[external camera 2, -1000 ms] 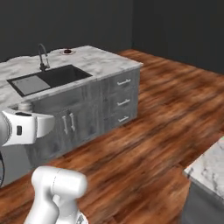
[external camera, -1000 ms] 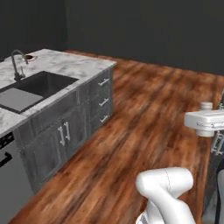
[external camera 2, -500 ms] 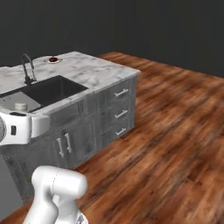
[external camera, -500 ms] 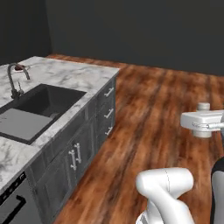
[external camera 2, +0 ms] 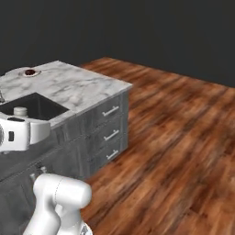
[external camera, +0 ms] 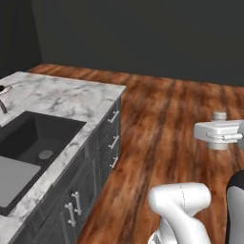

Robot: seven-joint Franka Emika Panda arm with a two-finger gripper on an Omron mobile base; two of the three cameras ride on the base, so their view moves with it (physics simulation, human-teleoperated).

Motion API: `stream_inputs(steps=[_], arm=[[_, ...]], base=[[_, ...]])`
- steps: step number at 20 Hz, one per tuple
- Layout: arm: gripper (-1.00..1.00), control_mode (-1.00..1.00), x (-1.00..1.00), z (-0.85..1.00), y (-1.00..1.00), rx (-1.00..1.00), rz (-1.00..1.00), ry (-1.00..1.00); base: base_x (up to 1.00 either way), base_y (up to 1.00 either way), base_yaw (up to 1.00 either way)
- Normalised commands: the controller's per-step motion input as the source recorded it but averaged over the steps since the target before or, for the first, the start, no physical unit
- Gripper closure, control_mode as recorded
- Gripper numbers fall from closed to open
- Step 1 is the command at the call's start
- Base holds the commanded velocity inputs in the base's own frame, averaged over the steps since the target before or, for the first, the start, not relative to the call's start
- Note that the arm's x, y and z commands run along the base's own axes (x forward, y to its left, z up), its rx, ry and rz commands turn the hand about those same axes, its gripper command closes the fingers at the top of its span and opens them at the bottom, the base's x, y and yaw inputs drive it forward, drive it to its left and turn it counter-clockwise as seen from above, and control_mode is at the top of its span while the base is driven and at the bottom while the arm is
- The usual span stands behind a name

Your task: Retrieve the shaker from the cabinet and place it next the steak on a plate on the dining table.

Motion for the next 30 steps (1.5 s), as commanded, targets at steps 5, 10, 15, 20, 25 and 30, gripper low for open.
stream_inputs(steps=[5,10,15,20,25,30], arm=[[1.0,1.0,0.0,0.0,0.0,0.0,0.0,0.0],[1.0,1.0,0.0,0.0,0.0,0.0,0.0,0.0],[1.0,1.0,0.0,0.0,0.0,0.0,0.0,0.0],[1.0,1.0,0.0,0.0,0.0,0.0,0.0,0.0],[1.0,1.0,0.0,0.0,0.0,0.0,0.0,0.0],[1.0,1.0,0.0,0.0,0.0,0.0,0.0,0.0]], base=[[1.0,-0.92,-0.01],[1.0,-1.0,0.0],[1.0,-0.98,0.01],[1.0,-0.49,0.2],[1.0,-0.04,0.36],[1.0,-0.19,0.55]])
